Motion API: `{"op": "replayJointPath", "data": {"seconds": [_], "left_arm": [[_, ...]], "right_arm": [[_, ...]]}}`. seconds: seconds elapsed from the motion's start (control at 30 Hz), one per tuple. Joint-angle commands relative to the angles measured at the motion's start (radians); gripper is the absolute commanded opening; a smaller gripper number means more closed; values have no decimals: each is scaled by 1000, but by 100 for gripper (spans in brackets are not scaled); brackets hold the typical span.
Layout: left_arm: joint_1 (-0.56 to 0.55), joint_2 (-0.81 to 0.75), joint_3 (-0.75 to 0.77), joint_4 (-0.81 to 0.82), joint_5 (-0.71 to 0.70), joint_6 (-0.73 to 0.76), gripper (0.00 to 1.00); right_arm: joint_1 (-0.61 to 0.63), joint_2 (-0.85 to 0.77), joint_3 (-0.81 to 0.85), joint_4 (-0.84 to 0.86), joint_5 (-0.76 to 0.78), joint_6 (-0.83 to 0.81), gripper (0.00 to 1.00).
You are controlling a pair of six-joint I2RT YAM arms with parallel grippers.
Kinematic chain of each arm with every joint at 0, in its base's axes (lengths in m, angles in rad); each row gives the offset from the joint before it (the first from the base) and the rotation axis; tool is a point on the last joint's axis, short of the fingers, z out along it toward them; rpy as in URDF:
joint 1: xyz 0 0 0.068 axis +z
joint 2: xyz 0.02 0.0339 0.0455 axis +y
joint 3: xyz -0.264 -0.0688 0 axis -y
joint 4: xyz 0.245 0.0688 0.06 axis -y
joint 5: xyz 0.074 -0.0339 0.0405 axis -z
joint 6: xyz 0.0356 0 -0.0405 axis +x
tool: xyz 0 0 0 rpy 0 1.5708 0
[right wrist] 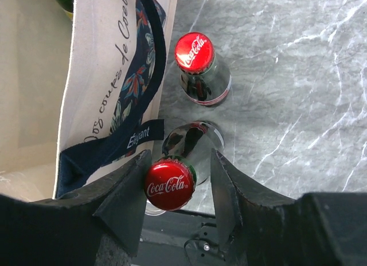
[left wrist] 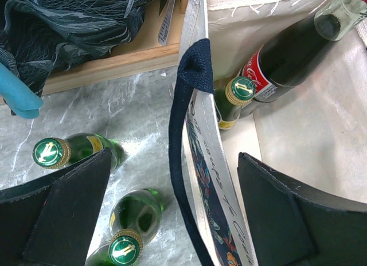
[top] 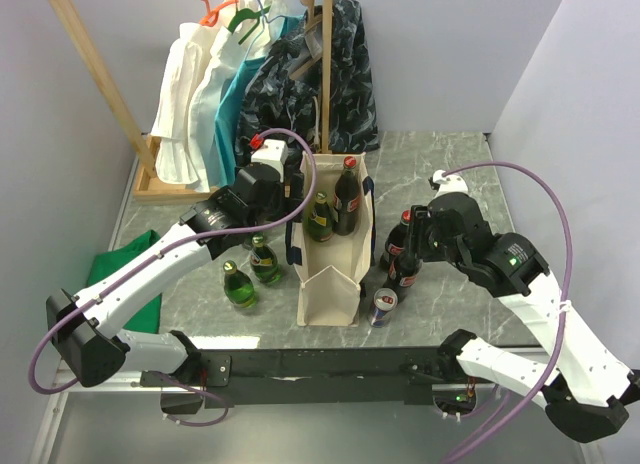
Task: Place the beverage into the canvas bag
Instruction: Pick up the drink from the center of the board.
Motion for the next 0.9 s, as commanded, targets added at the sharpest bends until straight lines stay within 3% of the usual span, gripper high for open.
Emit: {"op": "replayJointPath", "data": {"seconds": [0.0, 0.33, 0.4, 0.43, 0.47, 0.87], "left_arm": [[-3, -25, 14, 17, -19, -1, 96], [-3, -34, 5, 19, -23, -2, 96], [-3, -34, 2, 19, -22, -4, 96], [-3, -34, 1, 19, -23, -4, 96], [-3, -36, 1, 17, -23, -4, 96], [-3, -45, -4, 17, -25, -2, 96]], "right_arm": [[-4, 0, -16, 34, 16, -8, 52], [-6, 16, -22, 31, 7, -5, 48], [-4, 16, -22, 30, 10, -3, 34], [-6, 14, -21, 28, 12, -3, 13], [-4, 14, -20, 28, 12, -2, 2], [-4, 0, 42, 25, 52, 9, 0]]}}
